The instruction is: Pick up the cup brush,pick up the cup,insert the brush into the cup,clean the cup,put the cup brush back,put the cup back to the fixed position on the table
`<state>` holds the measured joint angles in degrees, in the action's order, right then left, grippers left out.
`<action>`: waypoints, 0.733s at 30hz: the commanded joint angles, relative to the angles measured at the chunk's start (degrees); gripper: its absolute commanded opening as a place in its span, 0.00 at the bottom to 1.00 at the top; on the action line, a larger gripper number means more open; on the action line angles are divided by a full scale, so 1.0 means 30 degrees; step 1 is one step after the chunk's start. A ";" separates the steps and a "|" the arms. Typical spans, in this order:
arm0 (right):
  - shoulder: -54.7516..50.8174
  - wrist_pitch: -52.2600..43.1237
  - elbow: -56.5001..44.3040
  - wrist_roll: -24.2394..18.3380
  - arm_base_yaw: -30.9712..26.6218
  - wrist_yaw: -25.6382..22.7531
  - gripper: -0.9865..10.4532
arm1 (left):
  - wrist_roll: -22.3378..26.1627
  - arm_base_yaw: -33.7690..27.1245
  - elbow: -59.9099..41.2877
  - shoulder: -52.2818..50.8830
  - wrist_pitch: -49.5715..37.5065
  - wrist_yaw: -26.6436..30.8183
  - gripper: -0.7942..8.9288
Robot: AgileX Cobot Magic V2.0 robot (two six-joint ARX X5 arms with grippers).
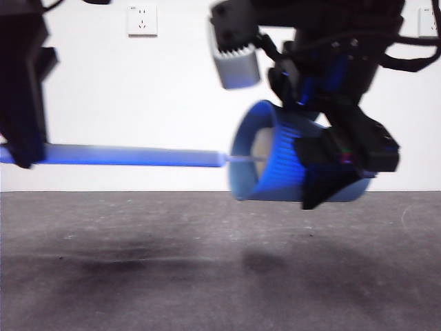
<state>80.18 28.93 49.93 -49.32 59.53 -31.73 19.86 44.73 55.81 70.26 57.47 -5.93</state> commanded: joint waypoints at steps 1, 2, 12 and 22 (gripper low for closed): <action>0.0058 -0.0401 0.0007 -0.0117 0.0648 0.0080 0.07 | -0.0277 0.0459 -0.0066 0.0561 -0.0393 -0.0189 0.07; 0.0058 -0.0423 0.0015 -0.0117 0.0874 0.0073 0.07 | -0.0328 0.0641 -0.0066 0.0714 -0.0539 -0.0189 0.07; 0.0058 0.1158 0.0015 0.0860 0.0823 -0.1311 0.07 | -0.0787 0.1078 -0.0066 0.0867 0.0444 0.2033 0.07; -0.0350 0.2382 0.0007 0.4408 -0.1574 -0.2098 0.07 | -0.1129 0.0597 -0.0066 0.0029 0.1559 0.2499 0.07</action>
<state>80.01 36.34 49.93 -39.99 55.53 -37.71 17.30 46.87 55.77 70.70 61.76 1.23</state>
